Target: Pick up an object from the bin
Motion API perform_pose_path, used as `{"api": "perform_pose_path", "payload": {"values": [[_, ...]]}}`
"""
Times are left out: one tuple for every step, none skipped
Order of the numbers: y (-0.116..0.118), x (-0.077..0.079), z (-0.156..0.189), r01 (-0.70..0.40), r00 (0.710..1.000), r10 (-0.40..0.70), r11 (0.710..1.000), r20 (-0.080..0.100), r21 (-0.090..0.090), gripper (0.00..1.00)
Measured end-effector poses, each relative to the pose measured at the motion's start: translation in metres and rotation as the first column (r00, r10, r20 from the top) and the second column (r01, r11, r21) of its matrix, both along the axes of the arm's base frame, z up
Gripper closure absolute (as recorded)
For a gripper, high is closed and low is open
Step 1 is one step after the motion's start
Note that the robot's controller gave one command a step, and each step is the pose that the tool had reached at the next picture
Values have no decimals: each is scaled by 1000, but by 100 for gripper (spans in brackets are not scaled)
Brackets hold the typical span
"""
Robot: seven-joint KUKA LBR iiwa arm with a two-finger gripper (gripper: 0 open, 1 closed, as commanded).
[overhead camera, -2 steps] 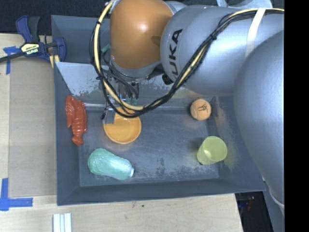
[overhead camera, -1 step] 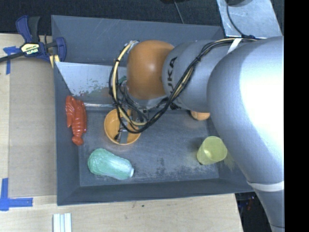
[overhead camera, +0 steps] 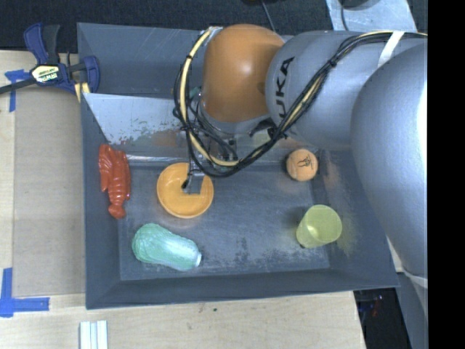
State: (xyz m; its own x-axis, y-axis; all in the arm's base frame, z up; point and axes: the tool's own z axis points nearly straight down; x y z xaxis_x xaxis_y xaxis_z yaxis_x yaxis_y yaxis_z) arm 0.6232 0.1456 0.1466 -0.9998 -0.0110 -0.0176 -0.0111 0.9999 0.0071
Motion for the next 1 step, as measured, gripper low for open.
{"api": "perform_pose_path", "payload": {"values": [[-8, -17, -46, 49, 999, -49, 999, -21, -6, 0]]}}
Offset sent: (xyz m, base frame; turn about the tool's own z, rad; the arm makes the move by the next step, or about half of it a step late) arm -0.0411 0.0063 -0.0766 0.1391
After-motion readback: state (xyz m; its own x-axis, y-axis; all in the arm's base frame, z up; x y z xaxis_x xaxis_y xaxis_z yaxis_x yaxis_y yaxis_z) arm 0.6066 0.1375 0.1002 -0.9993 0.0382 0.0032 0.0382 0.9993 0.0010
